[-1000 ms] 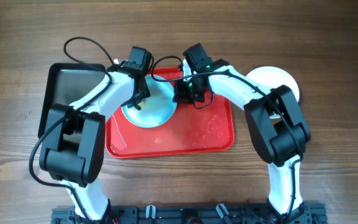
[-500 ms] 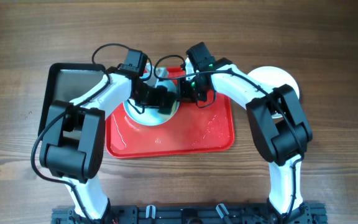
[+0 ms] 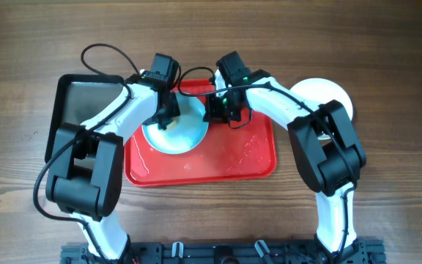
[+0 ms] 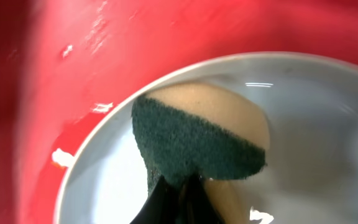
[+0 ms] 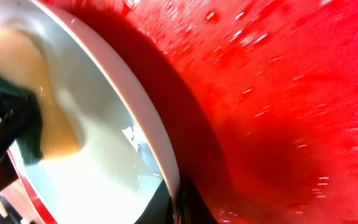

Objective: Clean dirty plates on tray and stack at the side
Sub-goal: 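Scrub the light-blue plate with the sponge while right gripper holds rim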

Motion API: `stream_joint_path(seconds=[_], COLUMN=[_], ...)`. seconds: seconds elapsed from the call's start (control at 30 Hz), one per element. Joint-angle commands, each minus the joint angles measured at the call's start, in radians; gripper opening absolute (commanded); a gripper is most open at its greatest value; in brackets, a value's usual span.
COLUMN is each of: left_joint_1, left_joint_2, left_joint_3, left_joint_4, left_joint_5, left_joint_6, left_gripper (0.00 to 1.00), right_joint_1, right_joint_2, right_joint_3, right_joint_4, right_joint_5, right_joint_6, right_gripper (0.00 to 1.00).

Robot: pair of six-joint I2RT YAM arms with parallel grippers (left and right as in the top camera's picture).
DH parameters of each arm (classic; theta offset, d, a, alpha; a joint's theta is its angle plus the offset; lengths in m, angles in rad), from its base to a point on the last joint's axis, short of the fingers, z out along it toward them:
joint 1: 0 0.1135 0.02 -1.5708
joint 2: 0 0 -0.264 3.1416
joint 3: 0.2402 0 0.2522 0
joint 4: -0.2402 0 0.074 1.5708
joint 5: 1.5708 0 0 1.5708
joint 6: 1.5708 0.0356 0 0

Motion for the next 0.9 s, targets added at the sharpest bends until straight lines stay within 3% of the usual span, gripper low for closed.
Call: stream_joint_path(seconds=[0.0, 0.07, 0.17, 0.33, 0.47, 0.6, 0.73, 0.87], left_joint_1=[0.019, 0.019, 0.011, -0.007, -0.006, -0.006, -0.006, -0.009], left_joint_2=[0.042, 0.042, 0.042, 0.046, 0.048, 0.048, 0.048, 0.048], left_joint_3=[-0.048, -0.048, -0.048, -0.048, -0.048, -0.048, -0.048, -0.048], left_joint_4=[-0.113, -0.108, -0.085, 0.043, 0.157, 0.219, 0.175, 0.046], left_joint_5=[0.082, 0.390, 0.708, 0.726, 0.596, 0.135, -0.270, -0.284], left_joint_6=[0.072, 0.262, 0.484, 0.517, 0.452, 0.183, -0.086, -0.155], left_gripper=[0.04, 0.04, 0.04, 0.04, 0.04, 0.04, 0.04, 0.04], right_joint_1=[-0.011, -0.011, -0.011, -0.011, -0.011, -0.011, -0.011, -0.011], right_joint_2=[0.031, 0.031, 0.031, 0.031, 0.031, 0.031, 0.031, 0.031], right_joint_3=[0.004, 0.003, 0.004, 0.004, 0.003, 0.004, 0.004, 0.004], right_joint_4=[-0.005, -0.006, -0.005, -0.003, -0.003, -0.003, -0.003, -0.004], right_joint_5=[0.014, 0.014, 0.014, 0.014, 0.014, 0.014, 0.014, 0.014], right_joint_6=[0.003, 0.003, 0.003, 0.003, 0.003, 0.003, -0.004, -0.008], right_gripper=[0.04, 0.04, 0.04, 0.04, 0.04, 0.04, 0.04, 0.04])
